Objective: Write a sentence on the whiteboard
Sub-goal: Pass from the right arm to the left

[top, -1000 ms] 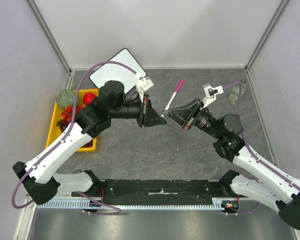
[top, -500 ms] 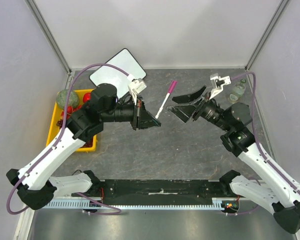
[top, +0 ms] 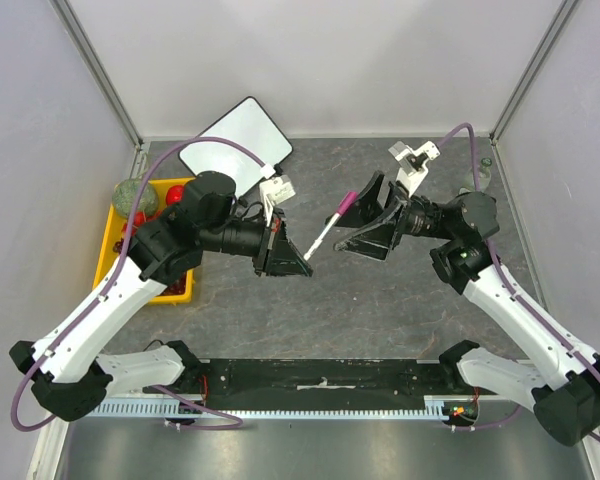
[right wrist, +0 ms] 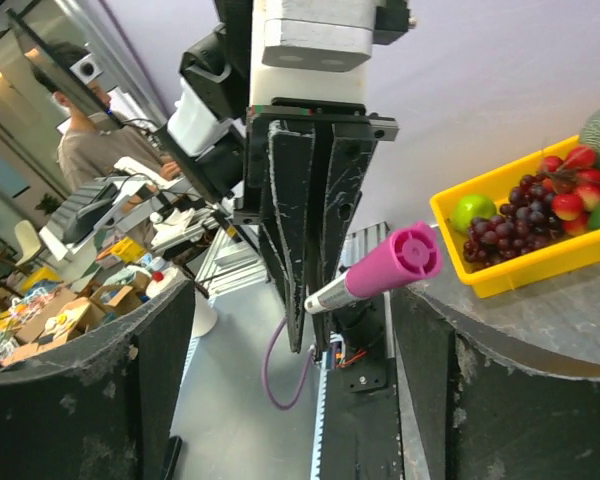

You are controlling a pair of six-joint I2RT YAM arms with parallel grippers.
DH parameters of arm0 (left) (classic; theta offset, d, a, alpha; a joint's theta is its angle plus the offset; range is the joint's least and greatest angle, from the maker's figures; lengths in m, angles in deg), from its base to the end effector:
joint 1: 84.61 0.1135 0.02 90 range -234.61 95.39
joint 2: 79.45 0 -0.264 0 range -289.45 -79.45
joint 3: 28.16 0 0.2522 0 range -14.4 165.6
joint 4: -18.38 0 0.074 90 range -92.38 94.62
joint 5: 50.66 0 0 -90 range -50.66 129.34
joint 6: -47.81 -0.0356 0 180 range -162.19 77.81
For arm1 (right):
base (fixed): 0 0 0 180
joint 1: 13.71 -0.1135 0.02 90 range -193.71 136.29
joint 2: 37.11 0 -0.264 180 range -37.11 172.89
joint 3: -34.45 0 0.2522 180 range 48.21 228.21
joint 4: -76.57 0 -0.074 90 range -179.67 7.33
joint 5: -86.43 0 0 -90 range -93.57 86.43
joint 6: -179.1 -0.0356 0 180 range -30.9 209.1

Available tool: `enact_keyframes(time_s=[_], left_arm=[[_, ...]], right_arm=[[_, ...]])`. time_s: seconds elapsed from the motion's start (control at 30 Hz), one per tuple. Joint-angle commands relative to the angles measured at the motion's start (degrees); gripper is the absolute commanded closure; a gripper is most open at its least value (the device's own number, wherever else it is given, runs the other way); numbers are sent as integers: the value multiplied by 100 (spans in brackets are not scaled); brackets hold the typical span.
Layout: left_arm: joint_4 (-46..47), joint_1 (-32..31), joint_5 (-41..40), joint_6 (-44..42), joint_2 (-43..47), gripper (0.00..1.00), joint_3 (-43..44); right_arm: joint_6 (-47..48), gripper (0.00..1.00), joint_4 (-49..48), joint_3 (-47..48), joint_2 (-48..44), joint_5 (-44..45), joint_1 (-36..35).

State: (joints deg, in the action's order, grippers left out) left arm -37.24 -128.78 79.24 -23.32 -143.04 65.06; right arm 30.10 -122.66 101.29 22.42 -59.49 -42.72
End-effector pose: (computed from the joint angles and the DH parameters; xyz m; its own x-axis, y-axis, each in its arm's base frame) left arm 0.1368 -0.1647 0.4302 -0.6041 0.2409 -0.7596 0.7955 0.2393 -0.5567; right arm 0.1784 0.1326 0.4151 -0.5871 0.2236 -0.7780 -0.8087 -0.1184 0.5762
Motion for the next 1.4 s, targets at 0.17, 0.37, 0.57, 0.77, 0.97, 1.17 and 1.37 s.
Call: enact_keyframes(time_s=[0.17, 0.37, 0.57, 0.77, 0.97, 1.17, 1.37], left_arm=[[-67, 4, 739, -358, -74, 98, 105], [-128, 4, 747, -384, -57, 98, 140], [-392, 4, 739, -534, -48, 98, 219], [-524, 4, 668, -595, 14, 98, 219], [-542, -5, 703, -595, 31, 98, 193], [-638, 4, 721, -665, 22, 98, 227], [-735, 4, 747, -710, 66, 98, 175]], right_arm=[[-296, 35, -691, 106, 287, -508, -499], [-226, 59, -612, 106, 411, -464, -632], [177, 59, -86, 220, 358, -455, -623], [652, 59, 626, 308, 323, -464, -632], [785, 69, 838, 335, 287, -411, -632], [794, 70, 838, 335, 287, -437, -623], [706, 47, 786, 352, 270, -420, -526]])
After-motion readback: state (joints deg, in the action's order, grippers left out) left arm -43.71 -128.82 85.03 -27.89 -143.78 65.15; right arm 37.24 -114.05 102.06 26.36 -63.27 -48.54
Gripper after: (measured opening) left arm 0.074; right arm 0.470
